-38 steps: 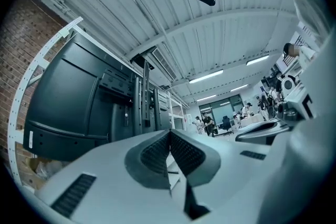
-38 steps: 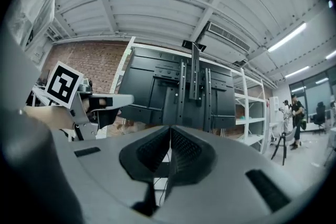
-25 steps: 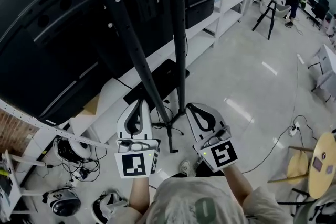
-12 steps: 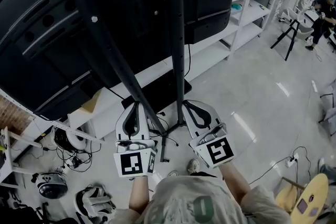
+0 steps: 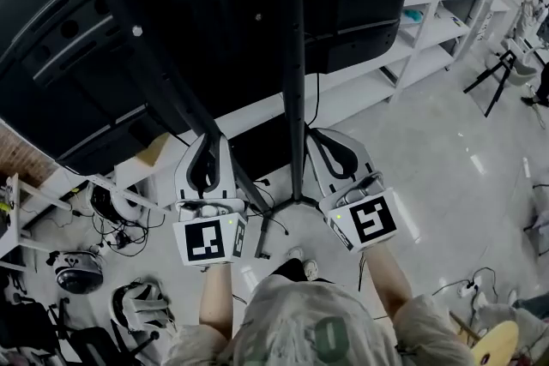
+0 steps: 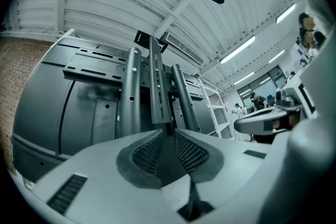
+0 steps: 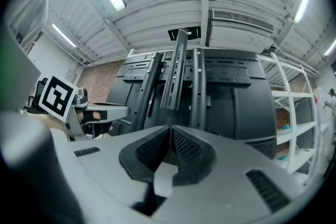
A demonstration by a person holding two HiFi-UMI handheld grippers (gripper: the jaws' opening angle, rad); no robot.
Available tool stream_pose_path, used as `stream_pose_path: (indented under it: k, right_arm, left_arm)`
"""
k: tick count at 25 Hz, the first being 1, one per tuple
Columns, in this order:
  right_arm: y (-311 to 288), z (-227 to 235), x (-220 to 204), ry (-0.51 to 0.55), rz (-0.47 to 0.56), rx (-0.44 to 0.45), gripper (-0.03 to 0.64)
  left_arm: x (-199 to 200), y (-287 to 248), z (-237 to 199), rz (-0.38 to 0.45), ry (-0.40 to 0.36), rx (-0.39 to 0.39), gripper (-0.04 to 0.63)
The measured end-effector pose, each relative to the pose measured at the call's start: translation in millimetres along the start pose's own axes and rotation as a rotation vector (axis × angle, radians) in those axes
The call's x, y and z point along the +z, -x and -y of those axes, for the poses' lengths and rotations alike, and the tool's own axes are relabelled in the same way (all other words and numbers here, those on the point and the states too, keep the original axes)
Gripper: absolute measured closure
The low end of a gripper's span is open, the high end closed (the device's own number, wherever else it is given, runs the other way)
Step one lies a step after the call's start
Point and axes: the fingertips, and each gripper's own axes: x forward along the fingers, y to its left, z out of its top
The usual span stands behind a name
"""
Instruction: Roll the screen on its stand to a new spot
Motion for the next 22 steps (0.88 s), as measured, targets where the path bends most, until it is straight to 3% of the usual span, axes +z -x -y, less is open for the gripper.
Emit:
stream_pose_path:
  k: [5, 6, 7, 8, 16, 22]
  right_arm:
    - [-30.2, 20.0, 5.2, -0.033, 0.007, -0.039, 0.565]
    - [-37.5, 23.2, 3.1, -0.047, 0.004, -0.045, 0.443]
    - [-44.9, 26.4, -1.1, -0.060, -0.005, -0.053, 0.362]
    - [-52.1, 30.3, -6.9, -0.068, -0.020, -0.065, 0.360]
    - [-114.5, 59.9, -51.8, -0.113, -0.143, -0.144, 0.356]
    - [-142.5, 72.1, -71.3, -0.097, -0.194, -0.174, 0.356]
  left_arm:
    - [9.9, -18.4, -22.1, 0.026, -0.003, 0.081, 0.344]
    - [8.8, -21.5, -29.3, 0.021, 0.001, 0.104, 0.307]
    - [5.8, -24.9, -36.3, 0.011, 0.008, 0.122, 0.284]
    - [1.2, -29.1, -42.8, -0.003, 0.022, 0.132, 0.268]
    - [-33.8, -56.7, -82.4, -0.099, 0.146, 0.183, 0.249]
    - [-42.7, -75.3, -84.9, -0.146, 0.154, 0.166, 0.249]
